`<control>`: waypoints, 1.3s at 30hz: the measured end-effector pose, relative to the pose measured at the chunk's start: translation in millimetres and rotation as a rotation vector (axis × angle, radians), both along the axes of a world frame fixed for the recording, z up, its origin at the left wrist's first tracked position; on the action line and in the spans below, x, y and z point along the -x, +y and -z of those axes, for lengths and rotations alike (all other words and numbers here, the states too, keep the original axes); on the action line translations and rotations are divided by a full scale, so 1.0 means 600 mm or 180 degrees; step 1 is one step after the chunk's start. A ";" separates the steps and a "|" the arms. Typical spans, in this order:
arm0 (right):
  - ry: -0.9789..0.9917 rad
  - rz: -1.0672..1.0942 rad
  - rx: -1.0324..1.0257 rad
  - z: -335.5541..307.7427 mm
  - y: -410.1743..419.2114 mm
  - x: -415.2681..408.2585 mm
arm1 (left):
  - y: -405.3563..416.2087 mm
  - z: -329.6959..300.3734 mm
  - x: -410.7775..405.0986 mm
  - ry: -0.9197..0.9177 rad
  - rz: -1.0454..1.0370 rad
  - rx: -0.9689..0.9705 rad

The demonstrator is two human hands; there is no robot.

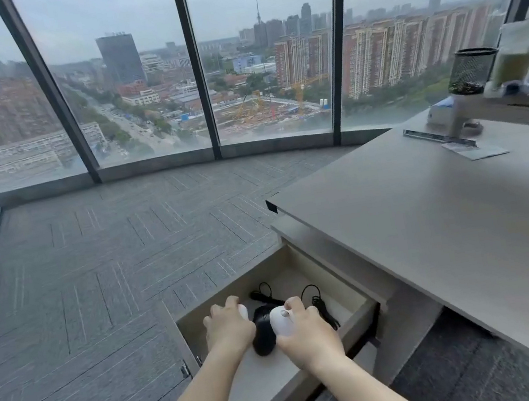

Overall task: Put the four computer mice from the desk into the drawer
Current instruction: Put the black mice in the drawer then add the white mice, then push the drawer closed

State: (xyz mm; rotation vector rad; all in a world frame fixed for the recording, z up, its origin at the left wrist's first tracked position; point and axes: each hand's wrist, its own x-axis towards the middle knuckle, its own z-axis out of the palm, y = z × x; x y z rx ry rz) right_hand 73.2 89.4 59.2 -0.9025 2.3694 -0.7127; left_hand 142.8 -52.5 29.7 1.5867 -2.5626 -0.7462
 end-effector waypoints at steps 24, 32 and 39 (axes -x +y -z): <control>0.0516 -0.0455 0.0028 0.093 -0.035 -0.036 | -0.029 0.032 -0.021 0.0141 0.0207 -0.0070; 0.0141 -0.0770 0.0589 0.070 0.057 -0.156 | 0.043 0.015 -0.169 0.1446 -0.0301 0.0712; 0.0260 -0.0967 0.0192 0.072 0.089 -0.204 | 0.078 0.065 -0.234 0.1701 -0.0832 -0.0787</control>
